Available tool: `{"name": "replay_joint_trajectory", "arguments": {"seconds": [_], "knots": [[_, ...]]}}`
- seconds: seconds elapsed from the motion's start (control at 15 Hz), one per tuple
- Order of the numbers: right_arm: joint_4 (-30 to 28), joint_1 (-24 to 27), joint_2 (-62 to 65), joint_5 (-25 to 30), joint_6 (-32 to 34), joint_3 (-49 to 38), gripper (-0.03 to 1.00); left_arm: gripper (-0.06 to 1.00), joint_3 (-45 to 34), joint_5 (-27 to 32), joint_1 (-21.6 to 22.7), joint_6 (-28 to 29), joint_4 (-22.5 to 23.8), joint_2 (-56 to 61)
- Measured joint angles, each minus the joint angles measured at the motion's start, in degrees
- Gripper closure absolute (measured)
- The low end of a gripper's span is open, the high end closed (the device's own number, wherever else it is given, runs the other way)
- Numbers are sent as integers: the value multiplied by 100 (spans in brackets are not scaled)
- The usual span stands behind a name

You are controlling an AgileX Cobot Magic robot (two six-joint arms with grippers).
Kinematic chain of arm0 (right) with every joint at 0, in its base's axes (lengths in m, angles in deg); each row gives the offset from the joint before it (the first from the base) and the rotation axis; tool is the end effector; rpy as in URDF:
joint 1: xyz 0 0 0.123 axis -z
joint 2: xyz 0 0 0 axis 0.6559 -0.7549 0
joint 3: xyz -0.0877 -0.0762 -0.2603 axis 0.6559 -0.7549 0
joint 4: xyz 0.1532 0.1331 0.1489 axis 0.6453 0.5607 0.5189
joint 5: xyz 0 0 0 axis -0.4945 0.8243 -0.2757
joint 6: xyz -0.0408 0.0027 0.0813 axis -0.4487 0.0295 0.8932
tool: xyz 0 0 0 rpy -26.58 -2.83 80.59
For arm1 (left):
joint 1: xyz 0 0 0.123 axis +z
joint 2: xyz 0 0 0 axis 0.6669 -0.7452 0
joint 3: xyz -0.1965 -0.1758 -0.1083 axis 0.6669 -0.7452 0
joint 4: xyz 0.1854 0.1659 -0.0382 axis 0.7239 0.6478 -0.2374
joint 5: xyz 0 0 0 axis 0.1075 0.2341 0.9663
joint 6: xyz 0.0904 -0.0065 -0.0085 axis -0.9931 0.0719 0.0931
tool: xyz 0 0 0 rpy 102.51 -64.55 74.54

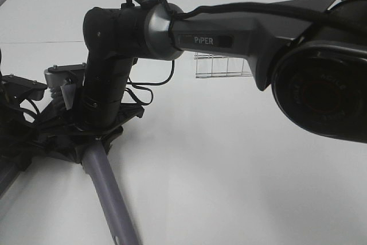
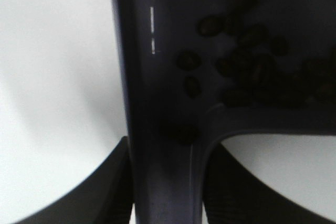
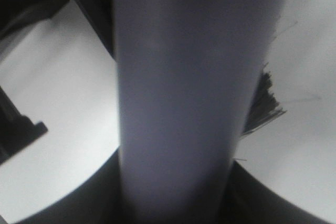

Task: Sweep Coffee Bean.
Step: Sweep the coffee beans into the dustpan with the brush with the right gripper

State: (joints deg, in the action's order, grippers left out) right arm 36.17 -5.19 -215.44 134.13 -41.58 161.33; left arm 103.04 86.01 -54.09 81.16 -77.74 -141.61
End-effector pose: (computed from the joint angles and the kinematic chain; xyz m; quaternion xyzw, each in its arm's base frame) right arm 0.3339 0.3801 0.1047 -0.2833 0.9442 0.1636 0.0374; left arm 0.3011 -0.0588 0.0959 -0.1313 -0.9905 -0.0369 0.0155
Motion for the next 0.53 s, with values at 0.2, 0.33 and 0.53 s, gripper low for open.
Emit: {"name": "replay_joint_trajectory", "arguments": {"seconds": [0.2,0.33,0.53], "knots": [[327,109,-63,-573,-40,0,60,61,0,6,0,0,-23,0],[464,275,-86,-1100,-57,69,60,61,0,6,6,-74,-34,0],[470,602,-155,-1003,-195,453,60,61,0,6,6,-138,-40,0]]}}
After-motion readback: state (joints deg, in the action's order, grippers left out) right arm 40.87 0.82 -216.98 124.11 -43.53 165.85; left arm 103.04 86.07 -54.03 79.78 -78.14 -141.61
